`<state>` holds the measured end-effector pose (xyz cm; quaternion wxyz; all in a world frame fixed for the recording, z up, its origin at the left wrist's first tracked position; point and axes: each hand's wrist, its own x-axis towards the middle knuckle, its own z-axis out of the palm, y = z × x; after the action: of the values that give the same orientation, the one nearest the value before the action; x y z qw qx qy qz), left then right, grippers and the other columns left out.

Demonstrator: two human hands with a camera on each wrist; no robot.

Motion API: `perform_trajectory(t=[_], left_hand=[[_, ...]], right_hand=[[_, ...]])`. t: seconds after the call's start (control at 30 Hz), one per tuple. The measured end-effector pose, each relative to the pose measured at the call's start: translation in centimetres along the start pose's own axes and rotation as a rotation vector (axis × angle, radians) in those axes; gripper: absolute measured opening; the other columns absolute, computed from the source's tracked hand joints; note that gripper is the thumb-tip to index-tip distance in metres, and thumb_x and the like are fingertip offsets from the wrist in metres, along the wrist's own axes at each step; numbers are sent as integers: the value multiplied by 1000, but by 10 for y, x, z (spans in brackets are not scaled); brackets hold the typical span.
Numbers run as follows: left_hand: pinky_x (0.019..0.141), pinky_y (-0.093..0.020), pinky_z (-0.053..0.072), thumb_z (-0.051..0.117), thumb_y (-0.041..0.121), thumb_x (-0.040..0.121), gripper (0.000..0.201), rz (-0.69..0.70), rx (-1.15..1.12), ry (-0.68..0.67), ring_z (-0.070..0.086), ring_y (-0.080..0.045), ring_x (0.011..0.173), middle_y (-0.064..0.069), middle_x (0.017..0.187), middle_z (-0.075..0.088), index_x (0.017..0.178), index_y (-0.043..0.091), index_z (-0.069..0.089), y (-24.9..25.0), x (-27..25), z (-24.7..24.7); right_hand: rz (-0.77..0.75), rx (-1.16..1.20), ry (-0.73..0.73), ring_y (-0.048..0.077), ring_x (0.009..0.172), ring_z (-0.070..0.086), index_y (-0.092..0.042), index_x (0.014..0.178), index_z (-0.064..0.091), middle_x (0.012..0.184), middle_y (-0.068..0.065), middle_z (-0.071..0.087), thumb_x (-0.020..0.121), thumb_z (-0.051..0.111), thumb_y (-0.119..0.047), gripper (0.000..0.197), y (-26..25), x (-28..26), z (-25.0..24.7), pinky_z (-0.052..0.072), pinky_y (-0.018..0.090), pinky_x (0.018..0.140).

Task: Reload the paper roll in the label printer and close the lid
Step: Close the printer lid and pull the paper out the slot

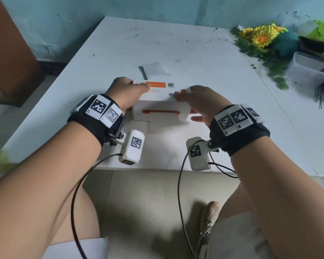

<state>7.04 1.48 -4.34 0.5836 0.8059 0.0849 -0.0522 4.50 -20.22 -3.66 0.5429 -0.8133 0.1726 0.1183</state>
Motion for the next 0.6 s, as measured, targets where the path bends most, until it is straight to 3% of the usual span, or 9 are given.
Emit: perform_trajectory(t=[0.13,0.2,0.3,0.4,0.47,0.53,0.6], left_hand=[[81,-30,46,82,42,80,31,36,7,5,67,-22,88,-4,101,75,93,15,72,-3,11,5],[85,-28,49,81,56,79,53,29,54,-31,72,-21,101,2,111,76,109,15,69,-7,14,10],[100,-29,42,80,58,87,82,18,141,-85,58,-14,118,10,126,60,145,17,40,-13,11,13],[110,-32,43,82,61,77,95,0,125,-91,56,-15,131,8,135,61,145,13,37,-15,9,13],[105,-30,45,85,54,84,86,-5,89,-73,60,-13,125,7,129,65,143,11,38,-16,8,13],[95,-23,45,83,43,93,75,9,63,-47,61,-7,113,13,115,65,141,7,38,-16,6,14],[84,-19,46,84,40,92,71,44,58,-32,63,-9,113,11,114,67,139,6,43,-16,5,15]], right_hand=[[-56,-29,14,28,113,68,-15,127,68,128,12,74,92,77,-48,49,2,10,2,55,45,101],[-62,-27,1,32,116,69,-13,128,66,129,14,72,98,72,-45,44,1,12,3,58,53,111],[-47,-38,-28,35,125,65,-15,136,60,137,13,68,106,65,-34,36,-3,15,-1,59,58,108],[-35,-21,-44,34,136,61,-19,143,60,146,11,65,107,66,-32,39,-6,15,-4,57,56,109],[-32,-29,-50,33,135,62,-15,141,61,145,11,65,106,68,-34,41,-6,15,-4,58,56,109],[-22,-3,-54,32,129,66,-14,128,63,139,12,69,106,69,-36,31,-6,13,-3,57,53,110],[-26,10,-55,29,117,68,-19,114,62,126,8,71,106,69,-36,20,-4,10,-3,57,47,107]])
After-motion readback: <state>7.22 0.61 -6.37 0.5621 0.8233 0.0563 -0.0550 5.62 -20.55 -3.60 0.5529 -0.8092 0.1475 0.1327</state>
